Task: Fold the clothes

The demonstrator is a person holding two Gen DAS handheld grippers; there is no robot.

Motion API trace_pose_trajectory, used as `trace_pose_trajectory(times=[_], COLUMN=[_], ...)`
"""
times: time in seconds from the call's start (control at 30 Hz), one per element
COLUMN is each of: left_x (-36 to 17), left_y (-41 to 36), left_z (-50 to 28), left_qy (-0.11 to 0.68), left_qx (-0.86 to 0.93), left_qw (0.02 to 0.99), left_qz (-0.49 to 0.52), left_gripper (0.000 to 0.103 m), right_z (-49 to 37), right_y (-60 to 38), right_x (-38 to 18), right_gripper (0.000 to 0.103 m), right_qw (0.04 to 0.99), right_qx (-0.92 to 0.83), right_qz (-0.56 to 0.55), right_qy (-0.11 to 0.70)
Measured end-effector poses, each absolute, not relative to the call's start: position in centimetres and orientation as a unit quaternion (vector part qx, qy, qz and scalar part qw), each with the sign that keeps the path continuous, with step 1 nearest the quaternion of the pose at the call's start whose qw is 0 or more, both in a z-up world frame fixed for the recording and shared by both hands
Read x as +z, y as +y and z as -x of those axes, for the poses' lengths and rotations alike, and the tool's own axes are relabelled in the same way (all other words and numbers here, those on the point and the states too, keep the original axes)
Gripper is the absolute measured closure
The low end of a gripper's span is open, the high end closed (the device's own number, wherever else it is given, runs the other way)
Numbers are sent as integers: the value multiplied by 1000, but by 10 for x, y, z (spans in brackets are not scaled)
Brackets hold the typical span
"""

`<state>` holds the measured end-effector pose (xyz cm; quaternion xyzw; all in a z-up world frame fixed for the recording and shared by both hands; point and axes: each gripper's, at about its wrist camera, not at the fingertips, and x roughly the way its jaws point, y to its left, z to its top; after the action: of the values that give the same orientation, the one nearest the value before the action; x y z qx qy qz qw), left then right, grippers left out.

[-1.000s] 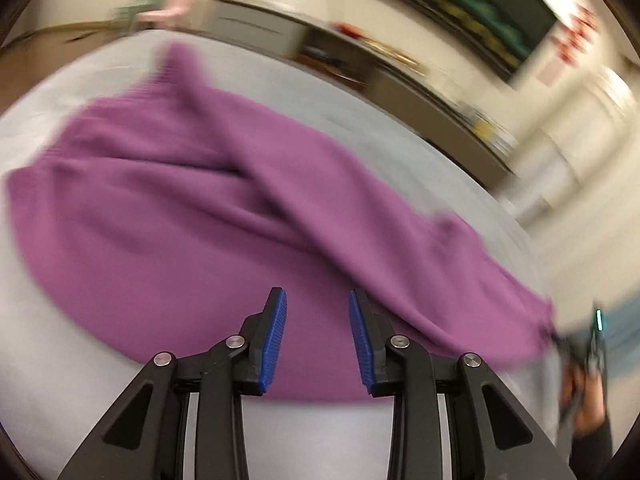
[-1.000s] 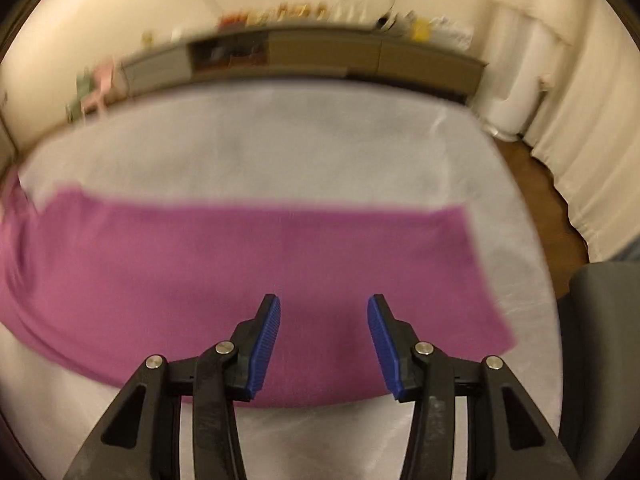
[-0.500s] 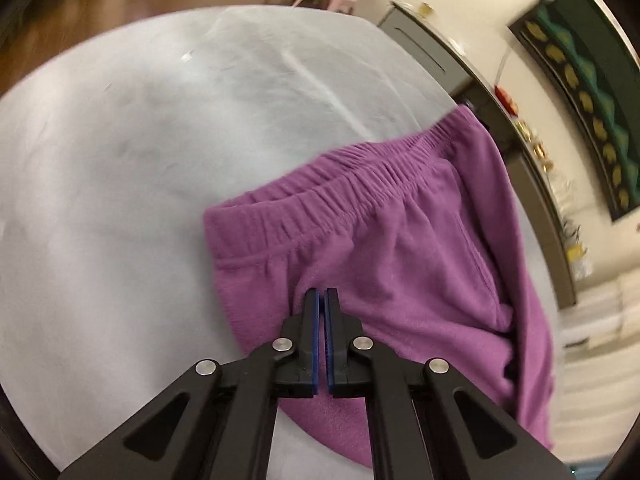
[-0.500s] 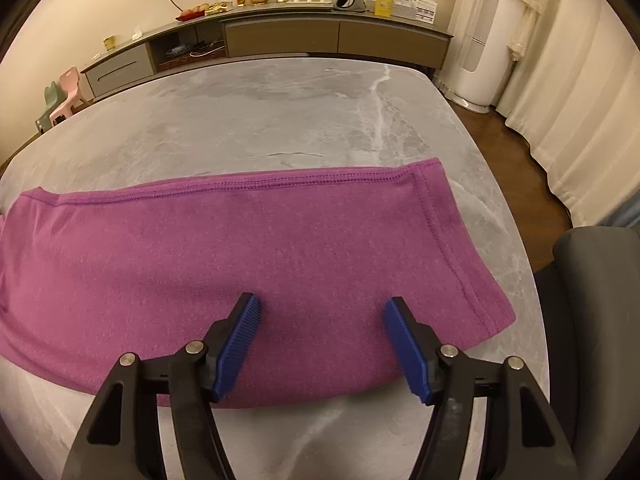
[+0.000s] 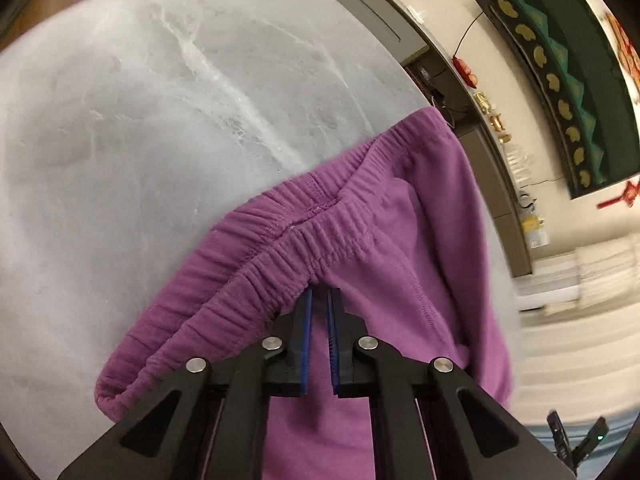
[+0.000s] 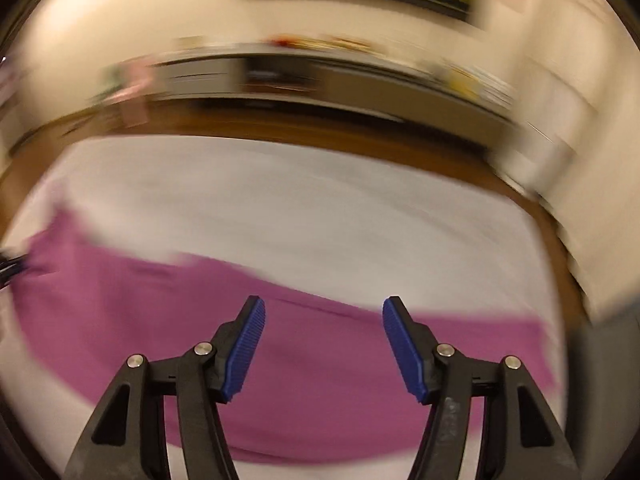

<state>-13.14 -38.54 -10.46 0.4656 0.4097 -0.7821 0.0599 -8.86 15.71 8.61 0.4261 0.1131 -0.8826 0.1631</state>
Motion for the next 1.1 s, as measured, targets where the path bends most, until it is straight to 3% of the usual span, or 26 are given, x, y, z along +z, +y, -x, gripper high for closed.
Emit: trace_pose_trajectory(times=[0.2, 0.4, 0.43, 0.47, 0.5, 0.57, 0.63, 0.83, 1.1], left_x=[-103, -89, -87, -84, -83, -85, -87, -107, -112], left_y=[-388, -401, -407, -413, -419, -437, -447, -448, -429], left_z=[129, 117, 114, 112, 110, 108, 105, 96, 87], left_qy=[434, 493, 506, 519, 533, 564, 589, 669, 667], left_qx=[-778, -767, -764, -761, -757, -746, -732, -668, -664], left_qw=[28, -24, -34, -44, -53, -62, -63, -118, -127], left_qz=[-453, -409, -398, -387, -375, -348, -335, -304, -313], left_gripper=[85, 67, 64, 61, 58, 44, 38, 31, 25], right_z=[46, 60, 65, 68, 69, 57, 28, -36, -63], right_y=[-88, -240, -244, -248, -248, -237, -220, -190, -188], right_x=[112, 52, 46, 41, 43, 67, 98, 113, 75], right_gripper=[39, 41, 73, 92, 100, 100, 100, 100, 100], right_qw=[355, 356, 350, 342, 336, 356, 390, 413, 416], right_qx=[-813, -774, -769, -768, -772, -788, -798, -809, -793], right_qz=[-431, -454, -462, -465, -460, -434, -403, -369, -383], right_qy=[164, 261, 269, 278, 281, 251, 220, 198, 226])
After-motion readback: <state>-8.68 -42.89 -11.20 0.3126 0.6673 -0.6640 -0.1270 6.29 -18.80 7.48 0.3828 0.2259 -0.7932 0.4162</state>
